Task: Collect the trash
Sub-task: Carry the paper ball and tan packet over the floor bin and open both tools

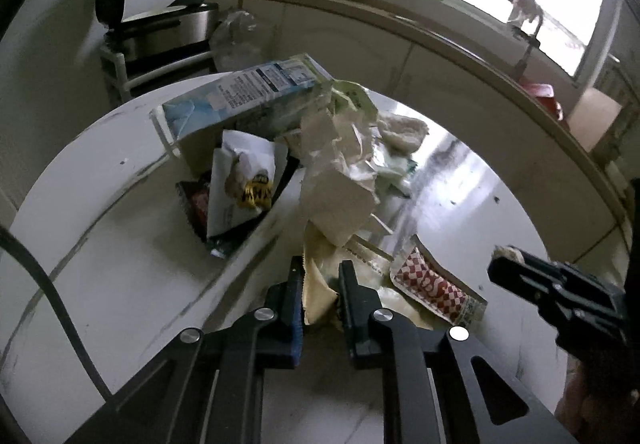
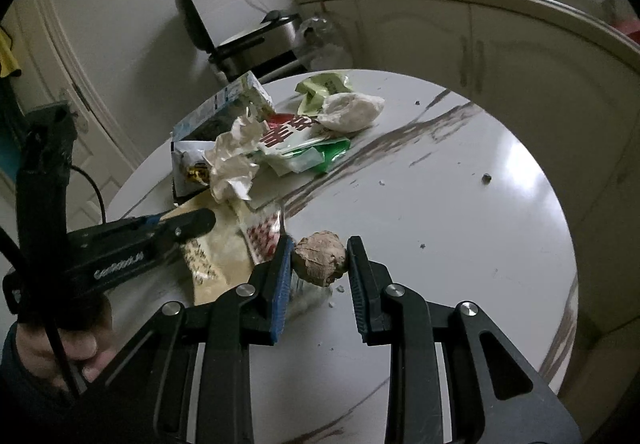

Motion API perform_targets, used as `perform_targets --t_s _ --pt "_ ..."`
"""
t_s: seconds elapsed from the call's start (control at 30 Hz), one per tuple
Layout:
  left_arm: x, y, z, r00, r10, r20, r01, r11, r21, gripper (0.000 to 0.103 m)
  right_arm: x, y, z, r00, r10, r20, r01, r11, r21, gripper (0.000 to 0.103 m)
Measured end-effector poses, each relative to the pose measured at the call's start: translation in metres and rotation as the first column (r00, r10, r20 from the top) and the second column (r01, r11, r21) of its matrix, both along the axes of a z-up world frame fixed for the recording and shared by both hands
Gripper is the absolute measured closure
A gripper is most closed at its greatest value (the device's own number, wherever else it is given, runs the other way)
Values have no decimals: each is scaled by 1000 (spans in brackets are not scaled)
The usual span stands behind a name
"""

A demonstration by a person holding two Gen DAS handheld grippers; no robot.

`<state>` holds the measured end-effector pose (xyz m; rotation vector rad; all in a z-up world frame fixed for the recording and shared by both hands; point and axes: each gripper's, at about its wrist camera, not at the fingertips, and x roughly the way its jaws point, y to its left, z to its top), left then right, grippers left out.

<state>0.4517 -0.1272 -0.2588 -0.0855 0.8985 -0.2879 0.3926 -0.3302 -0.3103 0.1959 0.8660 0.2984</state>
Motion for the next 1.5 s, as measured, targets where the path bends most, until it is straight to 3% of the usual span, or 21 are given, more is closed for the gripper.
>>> perform_targets --t_s 0.17,0.47,0.8,1.17,1.37,1.5 --pt "-18 15 12 1000 5 16 -5 1000 -8 92 -6 2 4 1000 -2 5 2 1000 -1 78" --pt "-67 32 67 984 36 173 -44 998 39 92 -18 9 17 999 -1 33 0 1000 5 78" --pt "-101 25 101 966 -1 257 -6 1000 24 92 -36 6 40 997 -8 83 8 1000 -4 78" --pt "-105 -38 131 939 -121 321 130 991 -6 92 -65 -36 73 983 -94 155 98 995 -18 78" --pt "-93 -101 130 920 -239 310 257 966 -16 92 -96 -104 94 953 -228 197 238 971 -28 78" --pt "-90 -153 124 899 -332 285 349 937 -11 92 -122 -161 94 919 -343 193 355 934 -32 78"
